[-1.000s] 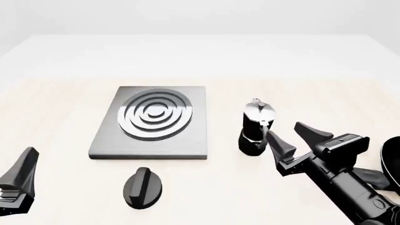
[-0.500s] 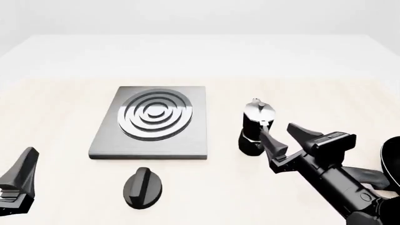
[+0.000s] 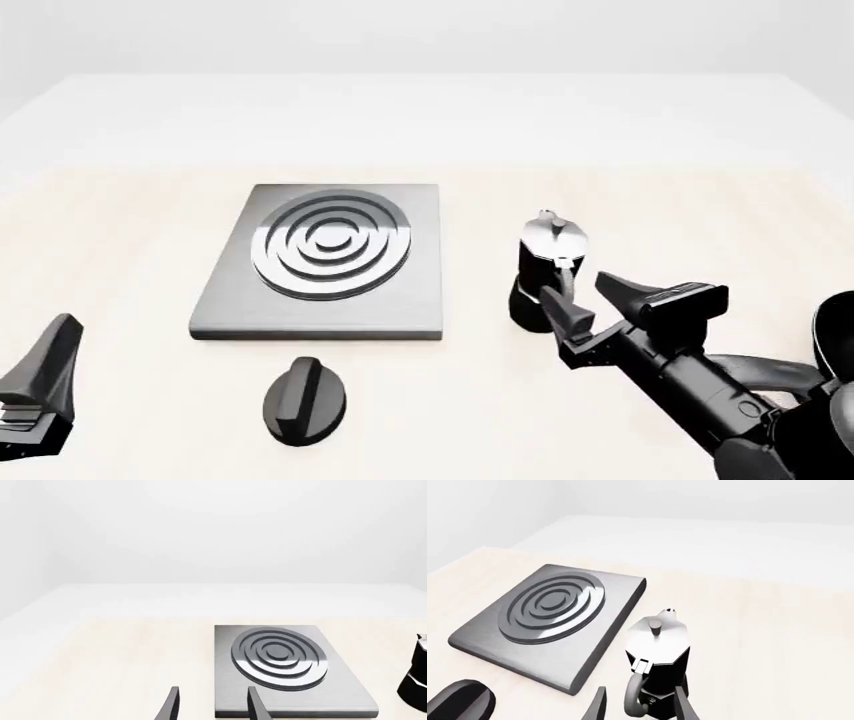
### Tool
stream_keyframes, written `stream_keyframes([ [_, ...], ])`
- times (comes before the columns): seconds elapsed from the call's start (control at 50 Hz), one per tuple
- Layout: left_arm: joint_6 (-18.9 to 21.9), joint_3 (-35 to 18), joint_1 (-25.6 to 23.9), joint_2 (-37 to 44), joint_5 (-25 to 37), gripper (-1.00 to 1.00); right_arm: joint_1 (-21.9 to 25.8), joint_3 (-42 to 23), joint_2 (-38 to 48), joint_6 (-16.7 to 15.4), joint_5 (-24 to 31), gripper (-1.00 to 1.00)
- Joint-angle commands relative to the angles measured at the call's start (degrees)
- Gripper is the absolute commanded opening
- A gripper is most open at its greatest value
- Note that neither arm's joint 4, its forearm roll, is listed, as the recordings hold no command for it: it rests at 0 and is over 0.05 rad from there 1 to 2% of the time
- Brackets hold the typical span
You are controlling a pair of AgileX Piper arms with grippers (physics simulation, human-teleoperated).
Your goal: Put the moka pot on the stove.
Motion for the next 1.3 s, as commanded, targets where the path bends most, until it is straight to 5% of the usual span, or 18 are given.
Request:
stream_keyframes([
  [0.02,0.0,0.0,0.0,0.0,0.0,1.0,0.07,-0.73,1.54,0.23,-0.01,1.0],
  [0.64,0.0,0.0,0.0,0.0,0.0,1.0,1.05,-1.93,4.43,1.21,-0.01,1.0],
  [0.66,0.0,0.0,0.0,0.0,0.0,1.0,1.03,-1.93,4.44,1.18,-0.01,-1.0],
  [0.86,0.0,0.0,0.0,0.0,0.0,1.0,-0.15,-1.23,2.6,0.76,-0.01,-1.0],
  [1.3,0.0,0.0,0.0,0.0,0.0,1.0,-2.13,0.91,-7.89,-5.34,3.57,-1.0],
])
